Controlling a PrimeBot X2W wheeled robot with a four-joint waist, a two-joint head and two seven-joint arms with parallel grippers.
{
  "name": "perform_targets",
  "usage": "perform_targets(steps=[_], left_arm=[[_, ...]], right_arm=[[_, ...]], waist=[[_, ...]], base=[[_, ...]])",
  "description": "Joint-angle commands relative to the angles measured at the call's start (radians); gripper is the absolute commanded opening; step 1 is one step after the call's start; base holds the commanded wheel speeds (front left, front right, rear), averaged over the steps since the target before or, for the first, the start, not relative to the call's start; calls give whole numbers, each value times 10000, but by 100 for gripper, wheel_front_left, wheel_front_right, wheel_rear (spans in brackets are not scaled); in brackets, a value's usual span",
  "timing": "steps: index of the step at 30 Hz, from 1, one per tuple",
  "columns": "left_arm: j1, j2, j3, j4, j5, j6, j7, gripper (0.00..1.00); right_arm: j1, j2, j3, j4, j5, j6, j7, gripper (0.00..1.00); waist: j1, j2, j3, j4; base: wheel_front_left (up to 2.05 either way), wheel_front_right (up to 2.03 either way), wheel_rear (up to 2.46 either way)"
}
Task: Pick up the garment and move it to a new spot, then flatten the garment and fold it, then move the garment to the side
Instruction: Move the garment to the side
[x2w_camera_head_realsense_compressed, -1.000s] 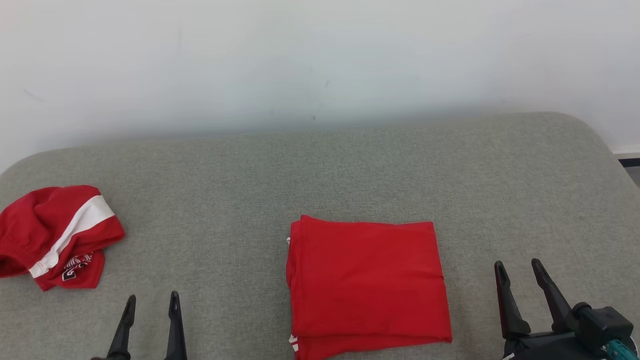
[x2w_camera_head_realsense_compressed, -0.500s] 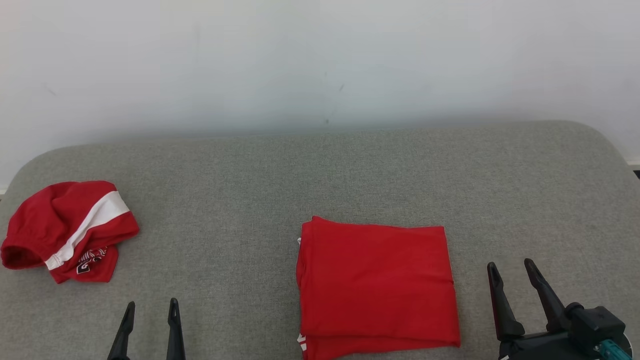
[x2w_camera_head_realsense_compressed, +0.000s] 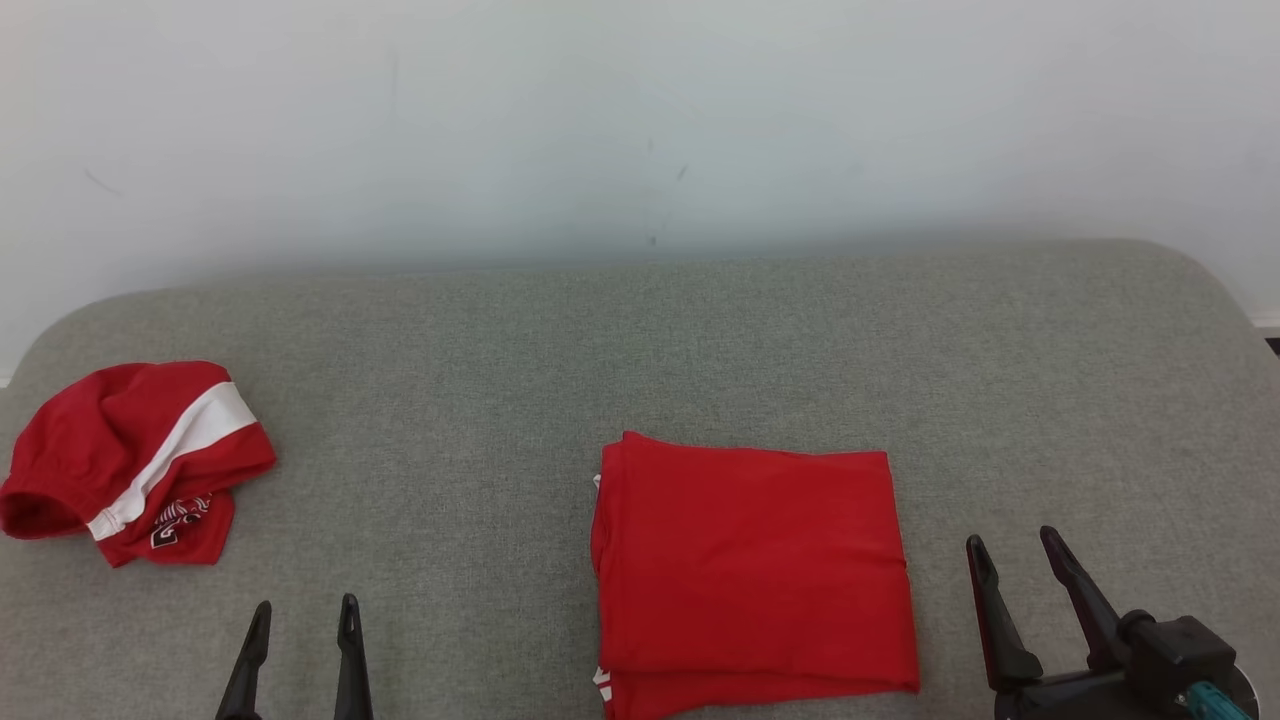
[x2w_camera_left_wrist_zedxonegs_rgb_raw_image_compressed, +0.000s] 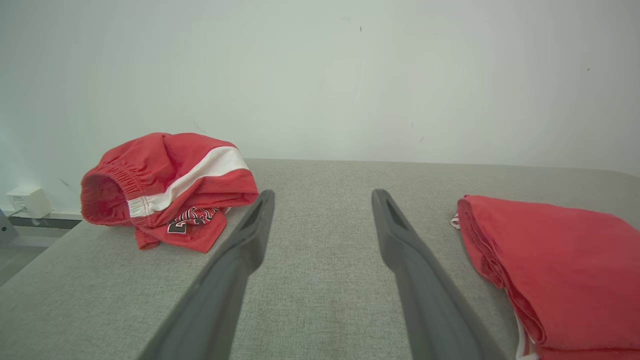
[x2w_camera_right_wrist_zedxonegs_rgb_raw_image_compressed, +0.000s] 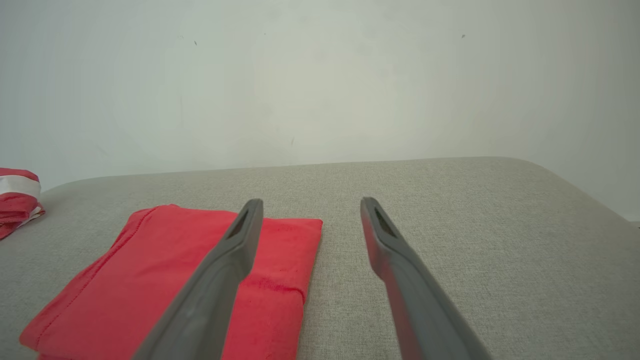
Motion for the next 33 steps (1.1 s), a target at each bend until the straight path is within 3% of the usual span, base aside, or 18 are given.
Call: perform_targets(steps=[1, 9, 19, 32, 33], left_arm=[[171, 3, -17, -43, -20, 27, -31, 100], [-3, 1, -161, -94, -138, 76, -31, 100], [-499, 3, -578, -34, -337, 168, -31, 100], [-669, 3, -646, -7, -352, 335, -31, 100], [-657, 3, -647, -4, -346, 340, -31, 100]], right_arm=[[-124, -77, 59, 42, -147, -26, -3, 100], [-1292, -126, 421, 867, -151, -26, 263, 100], [-2828, -126, 796, 3481, 145, -26, 1147, 100], [-3543, 300, 1550, 6171, 1028, -26, 1179, 100], [-3499, 348, 1633, 6338, 1137, -26, 1303, 60]], waist=[[1, 0, 16, 1], [1, 0, 267, 76], [1, 0, 806, 601], [1, 0, 1140, 856], [1, 0, 1140, 838]], base=[[0, 0, 0], [0, 0, 0], [0, 0, 0], [0, 0, 0], [0, 0, 0]])
